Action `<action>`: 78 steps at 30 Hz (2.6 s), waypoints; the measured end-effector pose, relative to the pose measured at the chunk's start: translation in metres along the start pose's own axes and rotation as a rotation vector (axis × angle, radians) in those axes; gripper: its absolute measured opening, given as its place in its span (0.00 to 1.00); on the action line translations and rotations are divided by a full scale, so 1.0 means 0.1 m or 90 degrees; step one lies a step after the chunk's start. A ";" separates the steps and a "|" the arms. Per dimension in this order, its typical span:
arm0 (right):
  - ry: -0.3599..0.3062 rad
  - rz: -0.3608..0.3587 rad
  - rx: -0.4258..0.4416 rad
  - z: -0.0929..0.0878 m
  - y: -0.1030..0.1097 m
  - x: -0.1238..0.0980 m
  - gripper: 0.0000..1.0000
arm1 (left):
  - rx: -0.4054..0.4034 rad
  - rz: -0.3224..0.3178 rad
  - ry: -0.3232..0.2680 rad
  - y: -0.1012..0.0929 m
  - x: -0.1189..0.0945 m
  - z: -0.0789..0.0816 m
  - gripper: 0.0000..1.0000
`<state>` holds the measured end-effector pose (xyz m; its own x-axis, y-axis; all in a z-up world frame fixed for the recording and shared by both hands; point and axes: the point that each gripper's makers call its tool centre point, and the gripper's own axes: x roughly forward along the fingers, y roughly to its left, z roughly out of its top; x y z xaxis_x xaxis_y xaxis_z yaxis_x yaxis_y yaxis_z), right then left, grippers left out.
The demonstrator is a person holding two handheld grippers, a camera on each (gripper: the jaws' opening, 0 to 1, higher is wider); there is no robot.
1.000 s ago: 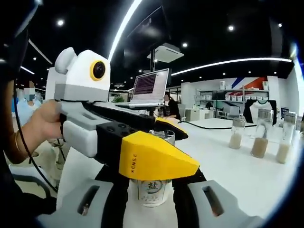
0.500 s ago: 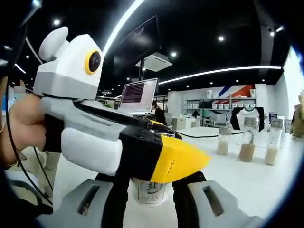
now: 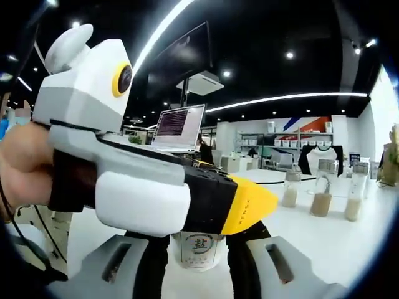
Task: Rotate the seasoning bottle until the label or dispensing opening points toward the visible target arrow and the bottle remains upright within the marked orientation range
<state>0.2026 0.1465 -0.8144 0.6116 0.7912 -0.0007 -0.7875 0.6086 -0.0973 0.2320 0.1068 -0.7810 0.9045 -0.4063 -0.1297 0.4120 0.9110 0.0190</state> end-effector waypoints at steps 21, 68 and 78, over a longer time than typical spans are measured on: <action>0.006 0.018 0.006 -0.02 -0.03 -0.04 0.33 | 0.019 -0.113 -0.008 -0.08 0.07 0.00 0.39; 0.038 0.113 0.014 -0.09 0.23 0.05 0.33 | 0.107 -0.347 0.019 -0.26 -0.20 -0.12 0.39; 0.044 0.094 0.012 -0.09 0.28 0.15 0.33 | 0.102 -0.366 0.009 -0.14 -0.24 -0.13 0.39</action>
<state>0.1901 0.1746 -0.8265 0.4926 0.8663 -0.0823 -0.8699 0.4878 -0.0725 0.2032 0.1047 -0.7906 0.5297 -0.8297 -0.1763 0.8480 0.5220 0.0913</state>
